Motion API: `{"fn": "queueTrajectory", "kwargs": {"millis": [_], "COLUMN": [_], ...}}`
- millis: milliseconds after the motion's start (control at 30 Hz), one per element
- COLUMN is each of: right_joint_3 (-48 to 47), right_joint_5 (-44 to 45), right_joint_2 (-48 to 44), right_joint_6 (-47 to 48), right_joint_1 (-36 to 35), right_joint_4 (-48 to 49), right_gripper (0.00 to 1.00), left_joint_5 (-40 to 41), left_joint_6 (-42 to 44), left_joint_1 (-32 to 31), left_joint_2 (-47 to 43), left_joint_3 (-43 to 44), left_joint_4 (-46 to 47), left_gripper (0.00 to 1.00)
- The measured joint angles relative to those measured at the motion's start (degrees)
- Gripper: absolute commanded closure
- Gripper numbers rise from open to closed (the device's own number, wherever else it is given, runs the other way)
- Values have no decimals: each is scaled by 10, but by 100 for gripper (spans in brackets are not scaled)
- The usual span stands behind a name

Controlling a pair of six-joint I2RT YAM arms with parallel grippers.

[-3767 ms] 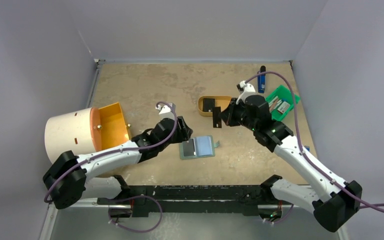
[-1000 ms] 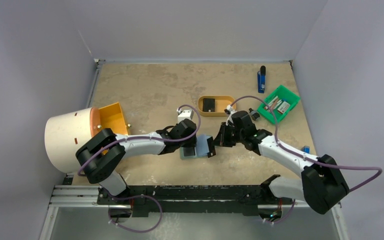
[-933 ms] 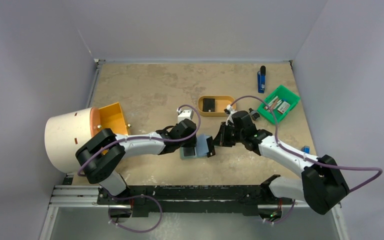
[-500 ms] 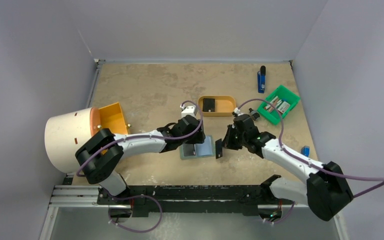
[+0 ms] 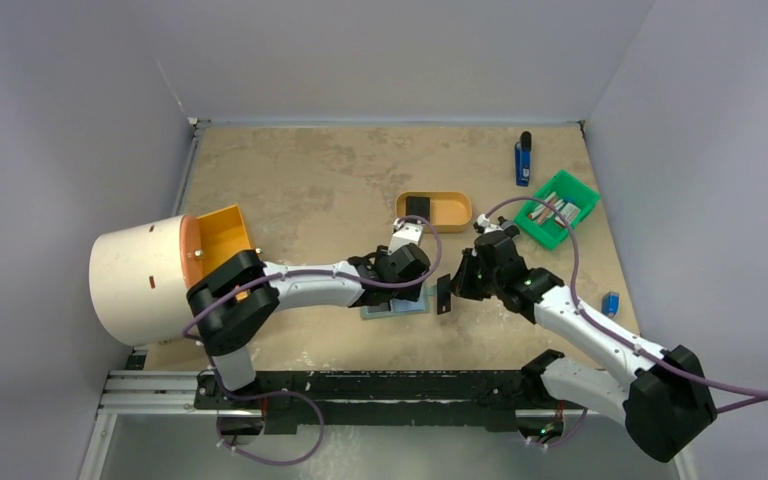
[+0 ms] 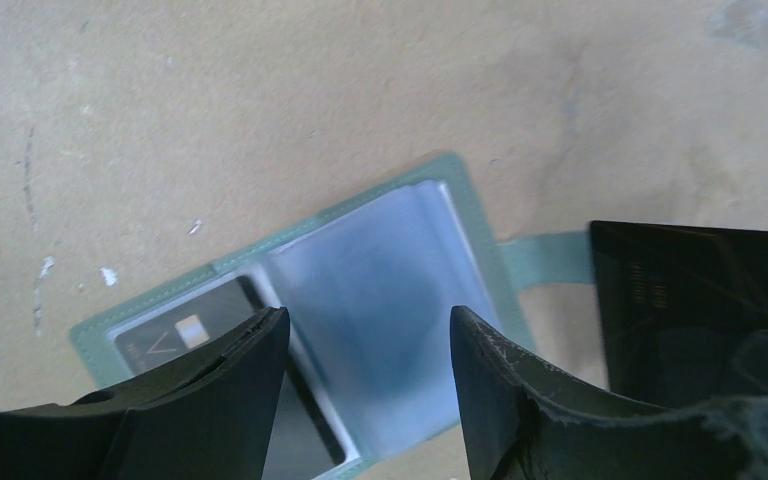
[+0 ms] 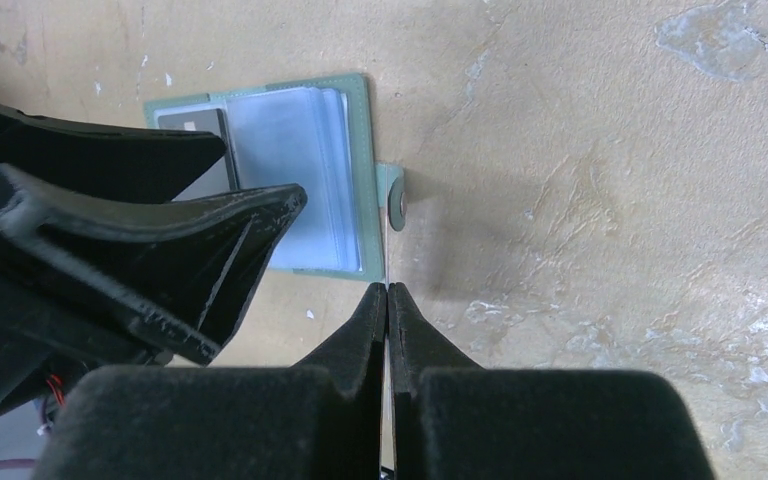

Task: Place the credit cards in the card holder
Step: Turn over the card slot in the card holder.

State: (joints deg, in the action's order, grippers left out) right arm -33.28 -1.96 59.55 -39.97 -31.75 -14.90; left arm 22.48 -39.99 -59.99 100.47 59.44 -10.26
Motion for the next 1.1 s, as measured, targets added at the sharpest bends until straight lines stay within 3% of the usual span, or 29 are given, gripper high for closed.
{"fn": "queueTrajectory", "kwargs": {"millis": [333, 433, 633, 833, 1100], "right_joint_3": [0, 0, -1, -2, -2], "right_joint_5": [0, -1, -3, -5, -99], "right_joint_2": [-8, -8, -8, -2, 39], "right_joint_6": [5, 5, 9, 21, 47], "right_joint_1": [0, 0, 0, 0, 0], "right_joint_4": [-12, -11, -12, -7, 59], "right_gripper": [100, 100, 100, 100, 100], "left_joint_5": [33, 33, 54, 76, 86], "left_joint_6": [7, 8, 12, 10, 3], "left_joint_1": [-19, -25, -27, -27, -28], "left_joint_2": [31, 35, 46, 46, 45], "left_joint_3": [16, 21, 33, 32, 28], "left_joint_4": [-42, -43, -52, -59, -57], "left_gripper": [41, 52, 89, 100, 100]}}
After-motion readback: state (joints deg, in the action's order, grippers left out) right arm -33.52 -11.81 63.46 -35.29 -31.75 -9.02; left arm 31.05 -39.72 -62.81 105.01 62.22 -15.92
